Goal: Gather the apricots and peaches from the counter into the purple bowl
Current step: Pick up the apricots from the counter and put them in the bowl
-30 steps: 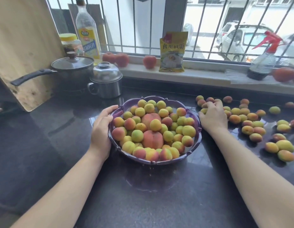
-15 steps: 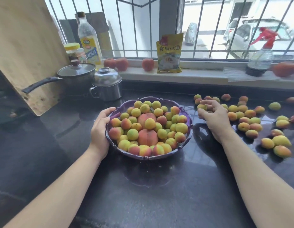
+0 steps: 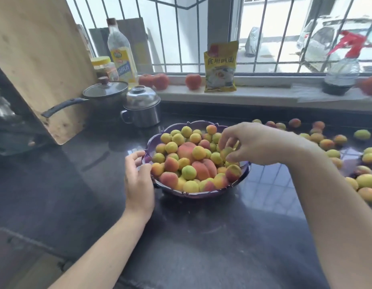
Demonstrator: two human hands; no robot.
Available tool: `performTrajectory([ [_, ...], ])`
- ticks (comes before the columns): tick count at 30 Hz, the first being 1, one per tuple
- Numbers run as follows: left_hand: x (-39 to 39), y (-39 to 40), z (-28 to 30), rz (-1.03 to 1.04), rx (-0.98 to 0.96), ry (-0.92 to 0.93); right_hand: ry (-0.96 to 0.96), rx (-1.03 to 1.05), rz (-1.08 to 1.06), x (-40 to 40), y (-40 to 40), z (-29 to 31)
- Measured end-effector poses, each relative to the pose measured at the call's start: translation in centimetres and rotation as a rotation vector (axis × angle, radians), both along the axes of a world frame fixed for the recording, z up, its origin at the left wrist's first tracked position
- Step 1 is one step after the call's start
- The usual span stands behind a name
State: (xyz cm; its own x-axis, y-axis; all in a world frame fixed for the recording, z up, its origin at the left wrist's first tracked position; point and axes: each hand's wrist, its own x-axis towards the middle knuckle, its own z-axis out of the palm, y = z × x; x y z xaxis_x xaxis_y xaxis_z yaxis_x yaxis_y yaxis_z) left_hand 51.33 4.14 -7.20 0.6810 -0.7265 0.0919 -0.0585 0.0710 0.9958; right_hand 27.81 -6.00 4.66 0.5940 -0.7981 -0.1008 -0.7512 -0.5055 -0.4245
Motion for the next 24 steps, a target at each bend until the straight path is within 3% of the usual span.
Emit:
performTrajectory([
  [24, 0.6, -0.7, -0.7, -0.005, -0.006, 0.056, 0.084, -0.027, -0.034, 1.2, 0.1, -1.2],
])
